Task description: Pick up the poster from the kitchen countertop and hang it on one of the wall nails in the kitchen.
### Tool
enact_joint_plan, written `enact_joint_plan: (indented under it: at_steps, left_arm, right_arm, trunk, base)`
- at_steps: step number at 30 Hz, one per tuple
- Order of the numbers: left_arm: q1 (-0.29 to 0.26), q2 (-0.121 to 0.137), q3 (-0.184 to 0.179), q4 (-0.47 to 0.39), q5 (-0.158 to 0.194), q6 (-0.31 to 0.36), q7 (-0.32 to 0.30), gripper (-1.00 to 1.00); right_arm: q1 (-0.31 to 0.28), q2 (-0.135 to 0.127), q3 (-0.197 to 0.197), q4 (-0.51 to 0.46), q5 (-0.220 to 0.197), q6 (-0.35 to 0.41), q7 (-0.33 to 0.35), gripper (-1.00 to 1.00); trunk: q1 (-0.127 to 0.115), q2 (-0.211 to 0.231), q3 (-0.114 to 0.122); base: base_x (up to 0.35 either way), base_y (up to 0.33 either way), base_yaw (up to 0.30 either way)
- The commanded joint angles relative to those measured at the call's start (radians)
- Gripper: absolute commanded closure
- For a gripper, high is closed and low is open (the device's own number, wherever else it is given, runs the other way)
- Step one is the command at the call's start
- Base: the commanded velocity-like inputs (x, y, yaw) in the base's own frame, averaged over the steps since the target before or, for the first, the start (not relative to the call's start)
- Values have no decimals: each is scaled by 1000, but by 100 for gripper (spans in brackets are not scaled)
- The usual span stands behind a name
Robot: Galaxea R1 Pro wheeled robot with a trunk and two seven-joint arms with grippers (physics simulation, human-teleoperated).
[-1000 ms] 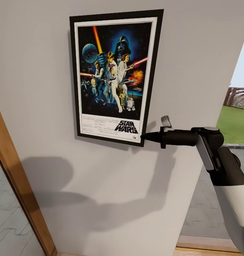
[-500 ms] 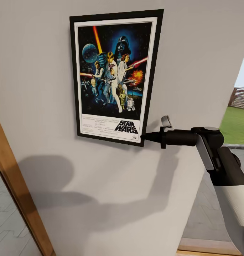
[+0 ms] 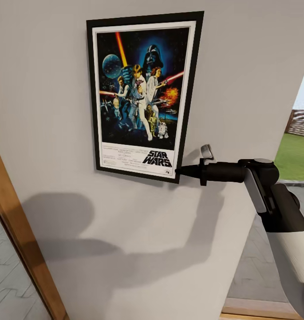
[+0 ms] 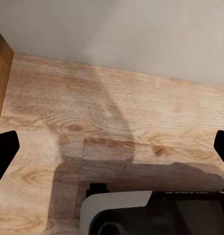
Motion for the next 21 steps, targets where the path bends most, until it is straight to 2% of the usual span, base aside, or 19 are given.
enact_joint_plan:
  at_steps: [1,21]
  left_arm:
    - [0,0,3,0,7,1,-6,-100]
    - [0,0,3,0,7,1,-6,-100]
  right_arm:
    - [0,-1,1,0,-7,8,-1,100]
    - [1,-1,1,0,-7,8,-1,100]
  trunk:
    - [0,-1,0]
    - [0,-1,0]
  base:
    - [0,0,0]
    - [5,0,0]
